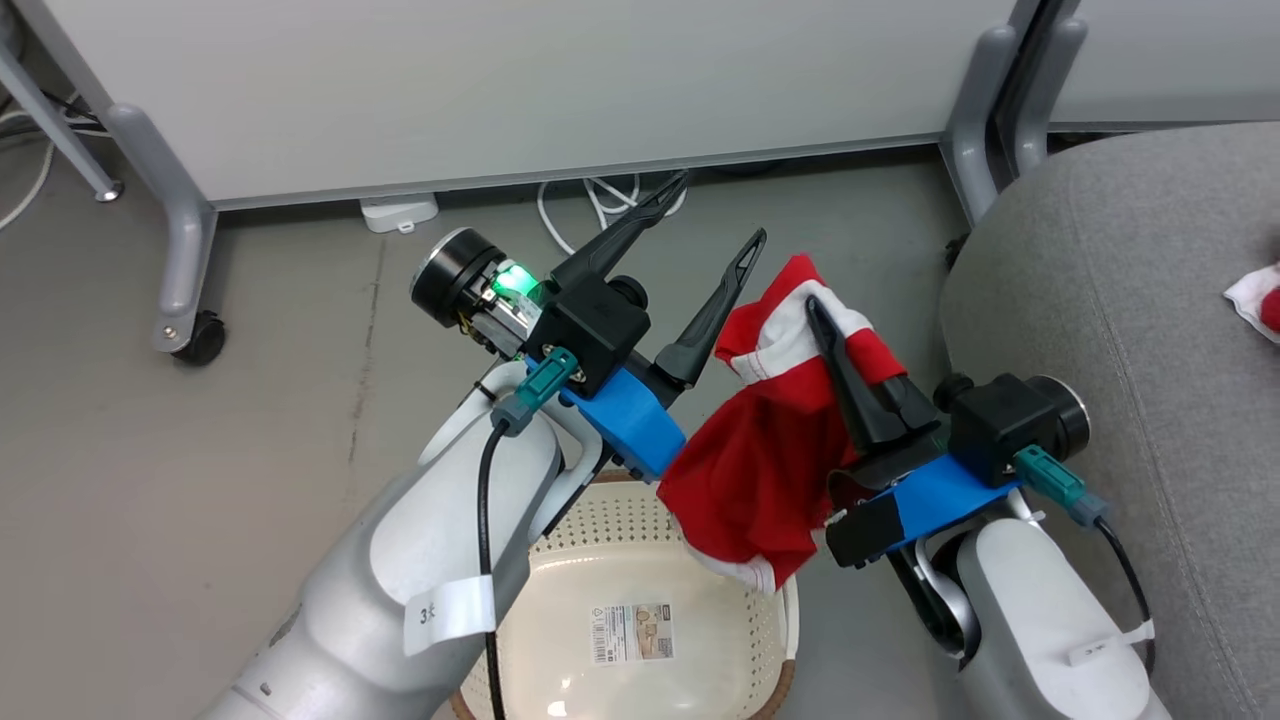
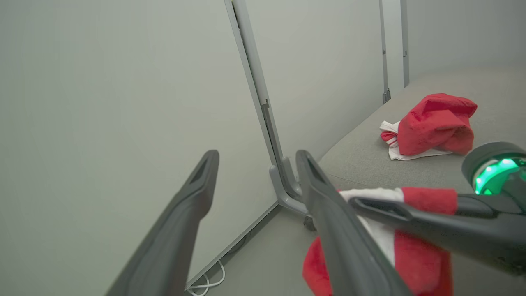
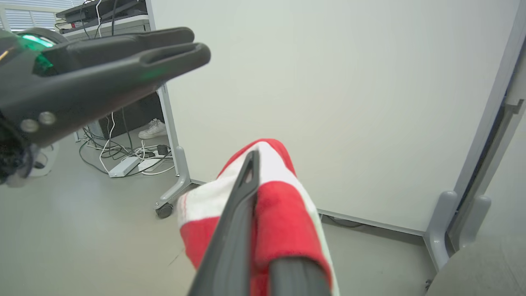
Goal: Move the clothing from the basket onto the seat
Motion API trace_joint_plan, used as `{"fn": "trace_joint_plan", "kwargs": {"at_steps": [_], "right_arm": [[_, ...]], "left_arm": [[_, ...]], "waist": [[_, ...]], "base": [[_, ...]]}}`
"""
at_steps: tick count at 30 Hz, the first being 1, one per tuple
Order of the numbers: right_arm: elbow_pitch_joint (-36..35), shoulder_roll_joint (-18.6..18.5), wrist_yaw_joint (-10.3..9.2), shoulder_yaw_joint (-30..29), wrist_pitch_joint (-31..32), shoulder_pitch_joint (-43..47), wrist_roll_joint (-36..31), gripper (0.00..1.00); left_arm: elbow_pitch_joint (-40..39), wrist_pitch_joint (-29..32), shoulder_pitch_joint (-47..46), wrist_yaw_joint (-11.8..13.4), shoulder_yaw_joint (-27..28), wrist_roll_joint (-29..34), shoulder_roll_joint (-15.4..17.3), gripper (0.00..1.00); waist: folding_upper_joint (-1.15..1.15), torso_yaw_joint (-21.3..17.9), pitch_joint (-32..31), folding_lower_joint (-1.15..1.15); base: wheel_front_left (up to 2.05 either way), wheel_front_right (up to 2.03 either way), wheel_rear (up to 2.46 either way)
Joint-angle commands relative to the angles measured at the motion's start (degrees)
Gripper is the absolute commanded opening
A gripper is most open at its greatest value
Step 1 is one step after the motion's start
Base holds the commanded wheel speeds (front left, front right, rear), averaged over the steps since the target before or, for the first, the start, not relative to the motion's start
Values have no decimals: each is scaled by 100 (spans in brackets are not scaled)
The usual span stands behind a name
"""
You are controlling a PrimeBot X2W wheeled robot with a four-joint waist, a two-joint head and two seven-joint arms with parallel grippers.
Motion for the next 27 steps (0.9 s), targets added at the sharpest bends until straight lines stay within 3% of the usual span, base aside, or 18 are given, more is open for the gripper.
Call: {"fn": "trace_joint_plan", "kwargs": {"at_steps": [1,27], "right_arm": [[-50,0,1,-94,-22,-74,-63,0],[-548,0,1,-1624,-22,142,-391,0]], "left_arm": [[-15,-27,-60,-11,-24,38,28,100],[-79,-21,-376,-13,-659,-19,124,100]], "waist": [[0,-144,115,0],[0,-1516,862,0]], "base": [[0,0,0],[0,0,0]]}}
